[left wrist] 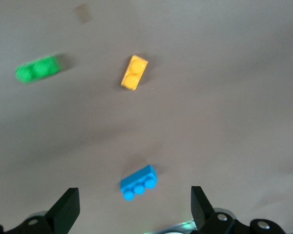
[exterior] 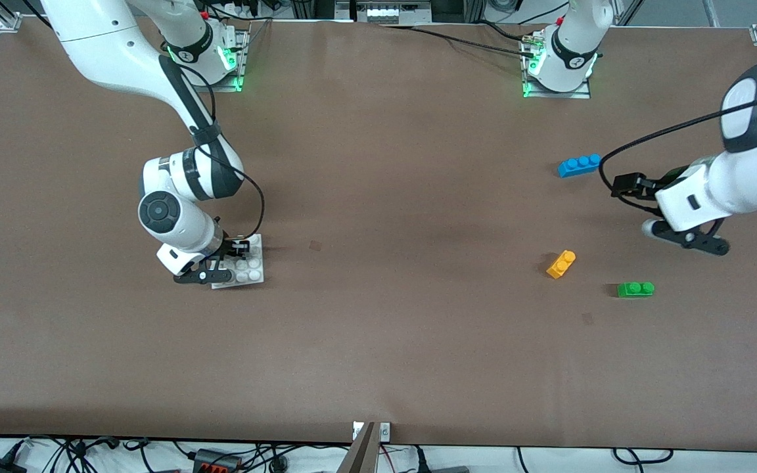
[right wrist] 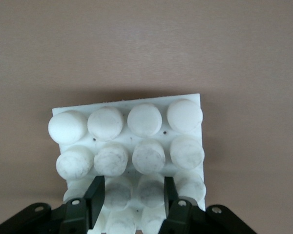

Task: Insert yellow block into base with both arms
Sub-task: 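Slide the base plate with the right gripper while the left gripper reaches the yellow block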

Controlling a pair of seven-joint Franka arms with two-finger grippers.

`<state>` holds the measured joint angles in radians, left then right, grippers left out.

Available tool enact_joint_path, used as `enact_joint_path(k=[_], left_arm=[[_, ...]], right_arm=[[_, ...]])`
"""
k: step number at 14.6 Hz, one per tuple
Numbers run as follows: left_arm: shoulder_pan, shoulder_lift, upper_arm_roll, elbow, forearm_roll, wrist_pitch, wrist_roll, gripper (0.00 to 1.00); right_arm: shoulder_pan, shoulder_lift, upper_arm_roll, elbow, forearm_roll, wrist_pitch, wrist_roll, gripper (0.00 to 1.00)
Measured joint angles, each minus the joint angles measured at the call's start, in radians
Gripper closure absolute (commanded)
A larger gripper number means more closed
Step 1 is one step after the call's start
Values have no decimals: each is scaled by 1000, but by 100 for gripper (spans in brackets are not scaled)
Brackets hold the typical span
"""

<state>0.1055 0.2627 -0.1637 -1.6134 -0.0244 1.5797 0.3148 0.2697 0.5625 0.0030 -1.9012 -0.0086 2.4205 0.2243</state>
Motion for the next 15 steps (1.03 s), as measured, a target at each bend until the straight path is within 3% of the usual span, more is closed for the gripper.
enact_joint_path(k=[3, 7, 12, 15], left_arm=[[-5, 61, 0, -13, 0, 115, 253, 0], [-26, 113, -3, -98, 11, 301, 437, 0], [-32, 115, -5, -268, 23, 548, 463, 0], [-18, 115, -4, -370, 23, 705, 464, 0]], right_arm=[[15, 2, -2, 3, 0, 4, 13, 46], [142, 47, -1, 72, 56, 9, 166, 46], [275, 142, 2, 204, 272, 27, 257, 45], [324, 224, 10, 268, 311, 46, 285, 45]])
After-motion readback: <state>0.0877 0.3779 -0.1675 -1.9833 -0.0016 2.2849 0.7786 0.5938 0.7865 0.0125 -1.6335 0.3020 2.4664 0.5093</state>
